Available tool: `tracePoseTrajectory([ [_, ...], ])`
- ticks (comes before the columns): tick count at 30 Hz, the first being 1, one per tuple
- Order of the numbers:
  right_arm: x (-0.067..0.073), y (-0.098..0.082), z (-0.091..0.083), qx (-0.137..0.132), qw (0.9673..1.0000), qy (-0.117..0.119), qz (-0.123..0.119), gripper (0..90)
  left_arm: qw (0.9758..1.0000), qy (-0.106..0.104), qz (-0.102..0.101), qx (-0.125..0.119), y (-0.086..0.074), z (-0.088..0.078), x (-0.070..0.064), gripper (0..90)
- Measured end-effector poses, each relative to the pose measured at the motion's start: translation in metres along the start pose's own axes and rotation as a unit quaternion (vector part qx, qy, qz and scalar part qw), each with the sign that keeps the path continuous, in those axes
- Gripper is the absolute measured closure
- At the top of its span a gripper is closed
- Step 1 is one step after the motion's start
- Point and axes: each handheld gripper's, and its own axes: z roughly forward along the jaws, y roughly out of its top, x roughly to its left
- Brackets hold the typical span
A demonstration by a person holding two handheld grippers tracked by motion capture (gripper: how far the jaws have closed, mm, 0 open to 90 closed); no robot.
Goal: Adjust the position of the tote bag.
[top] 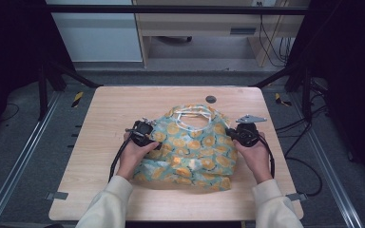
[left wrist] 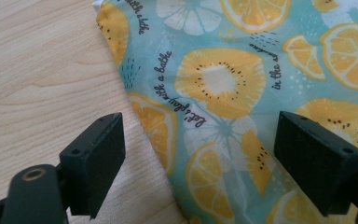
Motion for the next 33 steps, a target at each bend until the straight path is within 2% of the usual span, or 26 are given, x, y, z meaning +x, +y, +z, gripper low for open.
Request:
tracePoseTrajectory([
  [11, -0.0002, 0.0001, -0.0005, -0.001, 1.0000, 0.000, 0.001, 87.7, 0.9999, -0.005, -0.009, 0.008, -0.0031, 0.0030, 0.0020, 28.5],
  [18, -0.0001, 0.0002, -0.0007, -0.001, 1.0000, -0.002, 0.001, 87.7, 0.9999, -0.005, -0.007, 0.008, -0.0028, 0.0015, 0.0014, 33.5],
  [21, 0.0002, 0.0002, -0.0007, 0.000, 1.0000, -0.001, 0.002, 87.8, 1.0000, -0.007, -0.001, 0.007, -0.0027, 0.0006, 0.0000, 40.9],
  [24, 0.0003, 0.0003, -0.0007, -0.001, 1.0000, -0.003, -0.001, 87.7, 1.0000, 0.000, 0.007, 0.002, -0.0026, -0.0003, -0.0013, 50.0],
  [27, 0.0003, 0.0004, -0.0009, -0.001, 1.0000, -0.004, -0.001, 87.7, 0.9999, -0.010, 0.011, 0.002, -0.0027, -0.0008, -0.0026, 57.4],
  [31, 0.0005, 0.0006, -0.0007, -0.001, 1.0000, -0.002, -0.005, 87.7, 0.9995, -0.011, 0.028, -0.003, -0.0034, -0.0017, -0.0049, 72.7],
  [33, 0.0006, 0.0007, -0.0010, -0.001, 1.0000, -0.002, -0.005, 87.8, 0.9994, -0.013, 0.030, -0.007, -0.0046, -0.0017, -0.0055, 80.7],
])
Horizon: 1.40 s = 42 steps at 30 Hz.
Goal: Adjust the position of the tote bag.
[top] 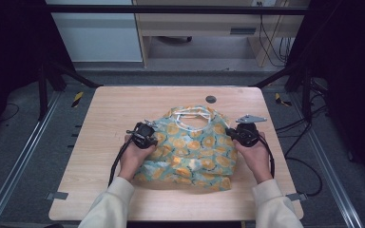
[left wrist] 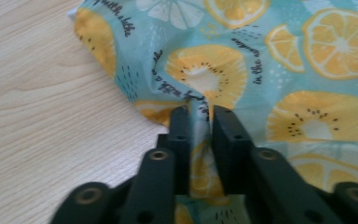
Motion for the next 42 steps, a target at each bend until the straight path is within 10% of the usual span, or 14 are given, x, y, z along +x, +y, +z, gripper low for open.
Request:
tracePoseTrajectory([
  [42, -0.009, 0.019, -0.052, -0.081, 0.9964, -0.025, -0.008, 89.5, 0.9924, 0.009, 0.005, -0.122, 0.008, -0.074, 0.015, 90.0],
])
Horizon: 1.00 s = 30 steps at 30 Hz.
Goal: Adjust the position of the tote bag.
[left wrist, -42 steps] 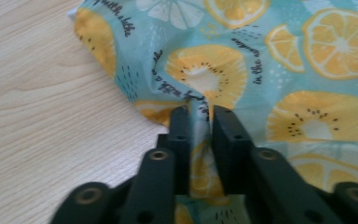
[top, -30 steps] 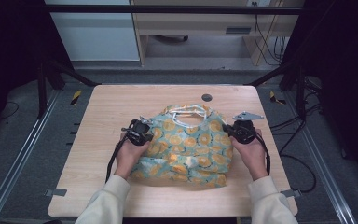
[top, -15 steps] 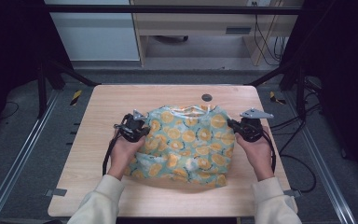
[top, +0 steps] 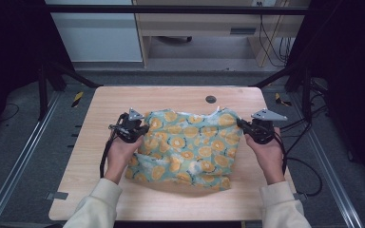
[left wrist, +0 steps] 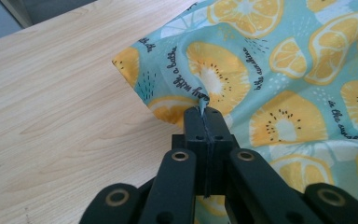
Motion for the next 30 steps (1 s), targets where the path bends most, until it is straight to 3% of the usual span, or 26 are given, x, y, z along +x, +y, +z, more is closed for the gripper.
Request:
tracePoseTrajectory([
  [9, -0.001, 0.004, -0.013, -0.023, 0.9997, -0.008, -0.001, 89.7, 0.9997, 0.009, 0.001, -0.022, 0.007, -0.013, -0.004, 90.0],
  [18, 0.006, 0.005, -0.044, -0.057, 0.9984, 0.001, -0.001, 89.7, 0.9979, 0.013, 0.019, -0.060, 0.014, -0.046, -0.011, 90.0],
  [21, 0.015, 0.000, -0.056, -0.067, 0.9977, 0.005, -0.005, 89.7, 0.9968, 0.016, 0.029, -0.072, 0.007, -0.060, -0.014, 90.0],
  [27, 0.033, -0.014, -0.072, -0.074, 0.9970, 0.015, -0.015, 89.7, 0.9957, 0.006, 0.029, -0.087, -0.015, -0.079, -0.018, 90.0],
  [30, 0.042, -0.021, -0.079, -0.075, 0.9968, 0.021, -0.017, 89.7, 0.9946, -0.007, 0.015, -0.102, -0.030, -0.086, -0.019, 90.0],
])
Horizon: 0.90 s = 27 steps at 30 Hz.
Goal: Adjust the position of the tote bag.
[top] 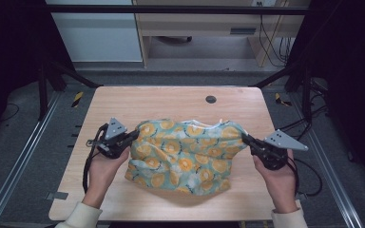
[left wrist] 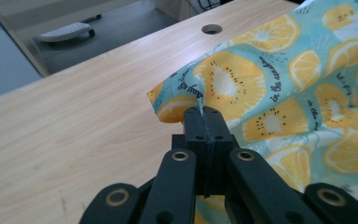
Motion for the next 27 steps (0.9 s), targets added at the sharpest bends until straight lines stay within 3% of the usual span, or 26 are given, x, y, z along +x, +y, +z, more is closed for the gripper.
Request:
tracePoseTrajectory([
  [4, 0.010, -0.011, -0.009, 0.004, 1.0000, 0.005, -0.003, 89.7, 0.9999, -0.010, -0.004, -0.010, -0.014, -0.010, -0.005, 90.0],
  [10, 0.020, -0.022, -0.024, 0.002, 0.9999, 0.009, 0.005, 89.7, 0.9996, -0.015, 0.008, -0.022, -0.027, -0.024, -0.014, 90.0],
  [14, 0.025, -0.027, -0.031, 0.002, 0.9999, 0.017, 0.003, 89.7, 0.9992, -0.024, -0.004, -0.033, -0.035, -0.034, -0.016, 90.0],
  [27, 0.035, -0.038, -0.046, -0.004, 0.9991, 0.042, -0.001, 89.6, 0.9986, -0.041, -0.011, -0.031, -0.055, -0.052, -0.023, 90.0],
])
